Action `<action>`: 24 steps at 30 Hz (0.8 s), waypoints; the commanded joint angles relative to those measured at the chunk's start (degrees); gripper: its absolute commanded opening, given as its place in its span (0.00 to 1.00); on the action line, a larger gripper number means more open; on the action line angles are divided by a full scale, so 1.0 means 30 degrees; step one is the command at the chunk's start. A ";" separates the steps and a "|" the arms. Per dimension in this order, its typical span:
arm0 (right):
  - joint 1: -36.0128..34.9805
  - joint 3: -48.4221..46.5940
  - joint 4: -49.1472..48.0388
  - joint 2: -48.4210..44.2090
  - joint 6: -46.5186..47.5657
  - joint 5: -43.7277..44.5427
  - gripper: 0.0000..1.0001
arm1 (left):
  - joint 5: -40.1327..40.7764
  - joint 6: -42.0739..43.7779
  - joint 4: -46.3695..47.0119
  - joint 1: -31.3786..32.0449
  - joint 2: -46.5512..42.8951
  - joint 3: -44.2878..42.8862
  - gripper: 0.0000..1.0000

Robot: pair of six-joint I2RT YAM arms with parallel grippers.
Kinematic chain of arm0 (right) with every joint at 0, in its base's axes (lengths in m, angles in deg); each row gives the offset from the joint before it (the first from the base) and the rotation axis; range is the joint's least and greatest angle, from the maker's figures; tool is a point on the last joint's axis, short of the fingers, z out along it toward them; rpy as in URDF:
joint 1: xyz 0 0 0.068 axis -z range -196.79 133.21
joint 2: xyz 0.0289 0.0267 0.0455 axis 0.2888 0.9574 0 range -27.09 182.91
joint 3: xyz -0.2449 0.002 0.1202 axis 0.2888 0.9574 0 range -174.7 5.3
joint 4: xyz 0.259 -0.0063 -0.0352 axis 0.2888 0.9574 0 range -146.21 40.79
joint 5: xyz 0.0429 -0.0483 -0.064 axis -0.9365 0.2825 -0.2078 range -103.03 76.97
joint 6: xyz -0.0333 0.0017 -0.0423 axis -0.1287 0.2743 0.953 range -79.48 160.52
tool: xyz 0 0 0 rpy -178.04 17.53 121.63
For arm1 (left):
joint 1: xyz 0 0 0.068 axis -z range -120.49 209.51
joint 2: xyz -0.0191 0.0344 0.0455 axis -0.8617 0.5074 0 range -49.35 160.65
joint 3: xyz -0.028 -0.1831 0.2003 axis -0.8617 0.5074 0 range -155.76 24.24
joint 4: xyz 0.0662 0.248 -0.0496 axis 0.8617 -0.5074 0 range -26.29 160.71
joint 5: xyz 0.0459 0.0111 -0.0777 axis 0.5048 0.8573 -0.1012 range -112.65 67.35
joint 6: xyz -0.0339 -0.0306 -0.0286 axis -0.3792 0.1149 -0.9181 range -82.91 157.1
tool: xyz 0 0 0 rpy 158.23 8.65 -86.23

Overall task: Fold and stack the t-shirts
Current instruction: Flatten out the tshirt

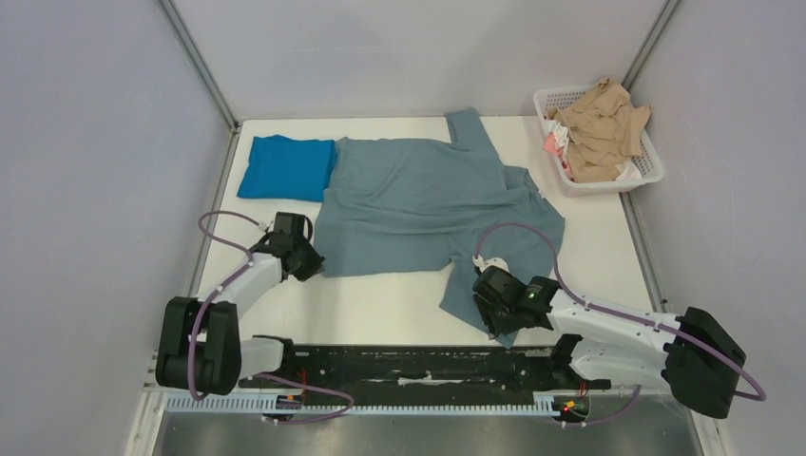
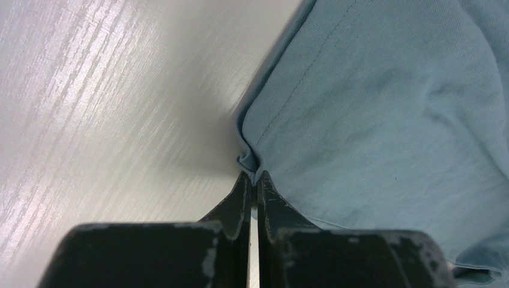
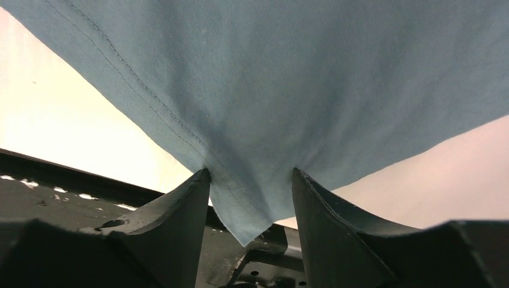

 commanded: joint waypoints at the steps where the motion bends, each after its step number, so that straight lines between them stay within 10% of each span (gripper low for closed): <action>1: -0.0539 -0.0599 0.2620 0.0212 -0.0918 0.2051 0.52 | 0.0478 -0.0340 -0.0033 -0.0005 -0.0716 0.0177 0.02; 11: -0.0883 0.2172 -0.0262 0.1675 -0.1609 0.0363 0.40 | 0.0519 -0.0267 0.0215 0.0010 -0.0697 0.0336 0.02; 16: 0.0697 0.3321 -0.2008 0.1592 -0.1346 0.0148 0.01 | 0.0722 -0.0311 0.0260 -0.0005 -0.1061 0.0463 0.02; 24: 0.2451 0.0205 -0.3110 -0.0922 0.0450 0.6371 0.00 | 0.0290 -0.0413 -0.0234 0.0013 -0.1346 -0.0500 0.02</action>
